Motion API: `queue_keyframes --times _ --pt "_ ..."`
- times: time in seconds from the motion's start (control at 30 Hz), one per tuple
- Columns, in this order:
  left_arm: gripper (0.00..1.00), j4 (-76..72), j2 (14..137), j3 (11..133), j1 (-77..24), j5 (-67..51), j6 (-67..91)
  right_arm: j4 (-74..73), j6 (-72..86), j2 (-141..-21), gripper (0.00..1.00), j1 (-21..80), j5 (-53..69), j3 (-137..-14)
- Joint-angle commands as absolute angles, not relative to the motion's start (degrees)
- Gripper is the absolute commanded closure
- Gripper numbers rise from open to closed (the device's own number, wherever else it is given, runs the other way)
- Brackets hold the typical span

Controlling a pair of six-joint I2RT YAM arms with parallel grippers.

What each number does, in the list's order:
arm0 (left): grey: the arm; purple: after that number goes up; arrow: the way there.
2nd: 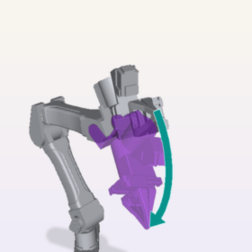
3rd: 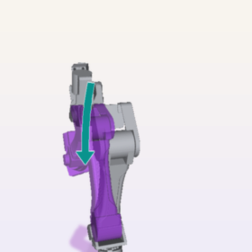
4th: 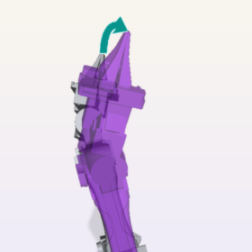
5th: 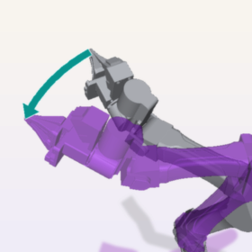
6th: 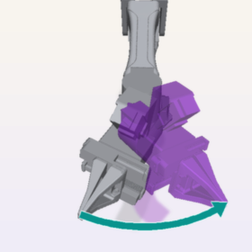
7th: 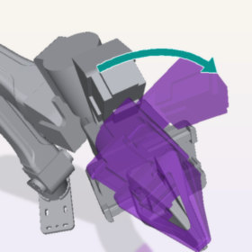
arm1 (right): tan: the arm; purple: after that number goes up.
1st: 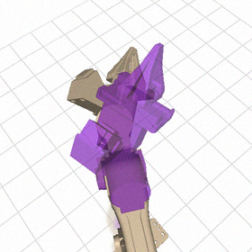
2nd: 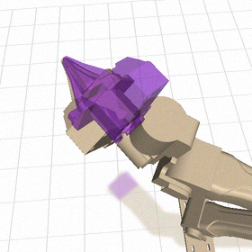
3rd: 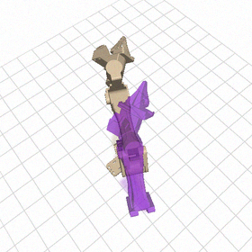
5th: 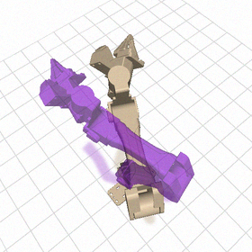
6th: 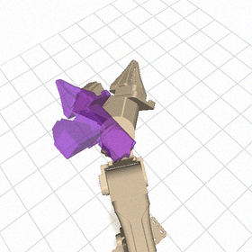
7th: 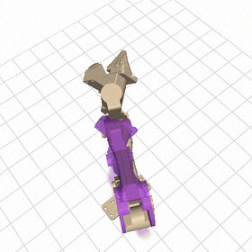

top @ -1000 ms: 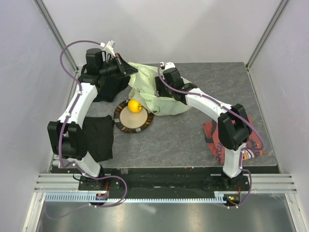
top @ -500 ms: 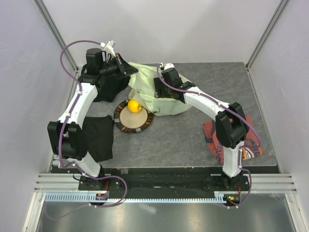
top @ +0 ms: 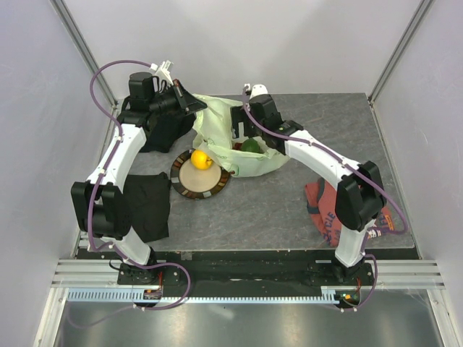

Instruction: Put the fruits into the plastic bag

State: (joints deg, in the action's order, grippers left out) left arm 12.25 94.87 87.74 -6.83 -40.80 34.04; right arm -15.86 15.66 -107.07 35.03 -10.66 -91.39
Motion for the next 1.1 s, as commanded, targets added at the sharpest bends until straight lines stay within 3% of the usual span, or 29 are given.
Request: queue_keyframes --times 0.0,0.4,0.7,1.07 --pt "0.98 10.55 92.02 87.89 -6.59 -41.04 33.22 -9.16 15.64 -100.91 0.03 35.07 -7.74 -89.74" --pt "0.98 10.28 92.46 88.07 -6.59 -41.31 33.66 7.03 13.20 -94.13 0.14 40.77 7.90 -81.47" --pt "0.98 10.37 92.29 88.15 -6.59 -41.31 33.57 1.06 10.46 -100.98 0.16 48.95 13.09 -87.09" --pt "0.98 10.46 91.85 88.07 -6.59 -41.22 33.31 -18.62 10.63 -117.50 0.18 49.57 4.76 -100.45"
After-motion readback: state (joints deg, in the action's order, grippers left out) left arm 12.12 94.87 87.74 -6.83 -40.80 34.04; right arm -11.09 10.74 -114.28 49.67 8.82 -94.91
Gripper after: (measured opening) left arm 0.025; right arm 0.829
